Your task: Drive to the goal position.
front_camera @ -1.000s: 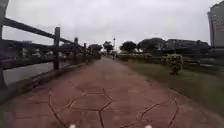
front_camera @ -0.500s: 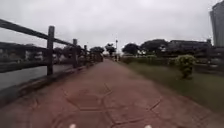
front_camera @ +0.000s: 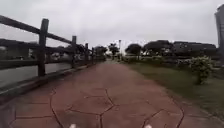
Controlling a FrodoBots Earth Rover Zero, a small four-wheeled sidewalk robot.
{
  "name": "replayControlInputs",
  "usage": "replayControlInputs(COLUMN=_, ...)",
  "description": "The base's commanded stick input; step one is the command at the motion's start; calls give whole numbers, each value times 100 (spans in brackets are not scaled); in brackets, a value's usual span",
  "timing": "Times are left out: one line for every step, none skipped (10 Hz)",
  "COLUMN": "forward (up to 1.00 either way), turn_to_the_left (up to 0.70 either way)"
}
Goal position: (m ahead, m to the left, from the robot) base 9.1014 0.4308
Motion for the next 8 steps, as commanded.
replayControlInputs(forward=100, turn_to_the_left=0)
replayControlInputs(forward=100, turn_to_the_left=0)
replayControlInputs(forward=100, turn_to_the_left=0)
replayControlInputs(forward=100, turn_to_the_left=0)
replayControlInputs(forward=100, turn_to_the_left=0)
replayControlInputs(forward=100, turn_to_the_left=0)
replayControlInputs(forward=100, turn_to_the_left=0)
replayControlInputs(forward=100, turn_to_the_left=0)
